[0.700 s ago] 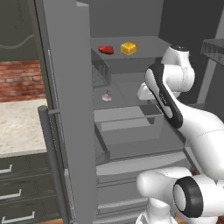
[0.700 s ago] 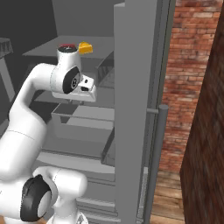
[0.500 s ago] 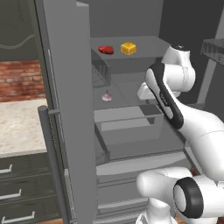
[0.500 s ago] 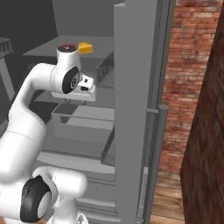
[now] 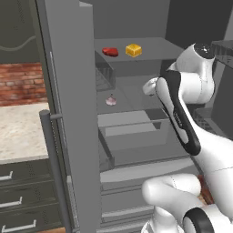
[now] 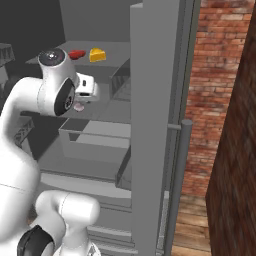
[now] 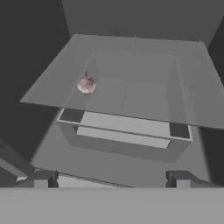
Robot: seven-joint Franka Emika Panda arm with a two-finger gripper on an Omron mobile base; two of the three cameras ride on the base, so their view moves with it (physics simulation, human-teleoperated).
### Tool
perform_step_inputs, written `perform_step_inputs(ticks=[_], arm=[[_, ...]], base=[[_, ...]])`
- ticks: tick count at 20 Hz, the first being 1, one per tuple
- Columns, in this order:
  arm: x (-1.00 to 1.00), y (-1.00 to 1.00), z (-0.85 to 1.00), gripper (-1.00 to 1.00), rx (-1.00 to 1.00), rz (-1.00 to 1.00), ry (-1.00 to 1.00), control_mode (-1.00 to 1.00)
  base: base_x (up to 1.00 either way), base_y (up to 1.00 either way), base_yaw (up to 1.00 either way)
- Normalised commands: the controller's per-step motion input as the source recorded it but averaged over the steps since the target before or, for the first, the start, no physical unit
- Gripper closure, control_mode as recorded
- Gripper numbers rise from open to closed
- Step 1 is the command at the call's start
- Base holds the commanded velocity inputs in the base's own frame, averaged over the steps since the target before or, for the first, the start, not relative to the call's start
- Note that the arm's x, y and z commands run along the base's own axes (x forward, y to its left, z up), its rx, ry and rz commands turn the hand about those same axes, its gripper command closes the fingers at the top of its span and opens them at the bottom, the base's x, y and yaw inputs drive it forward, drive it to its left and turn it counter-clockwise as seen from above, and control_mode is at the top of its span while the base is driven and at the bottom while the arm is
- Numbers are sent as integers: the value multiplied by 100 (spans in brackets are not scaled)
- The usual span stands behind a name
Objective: Take the cheese, steak, and garlic from the fridge and place them on the plate on the dining counter to create an appetizer plate.
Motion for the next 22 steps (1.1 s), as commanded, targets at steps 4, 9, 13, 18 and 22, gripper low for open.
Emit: perform_step_inputs(ticks=[4, 9, 13, 18, 22], arm=[[0, 66, 29, -100, 0, 6, -32, -100], [3, 38, 38, -100, 0, 13, -9, -100], [28, 3, 68, -100, 3, 8, 0, -100], [36, 6, 59, -100, 0, 1, 1, -100], [27, 7, 8, -100, 0, -1, 0, -100]], base=[[0, 0, 0], [0, 0, 0], [0, 0, 0], [0, 0, 0], [0, 0, 0]])
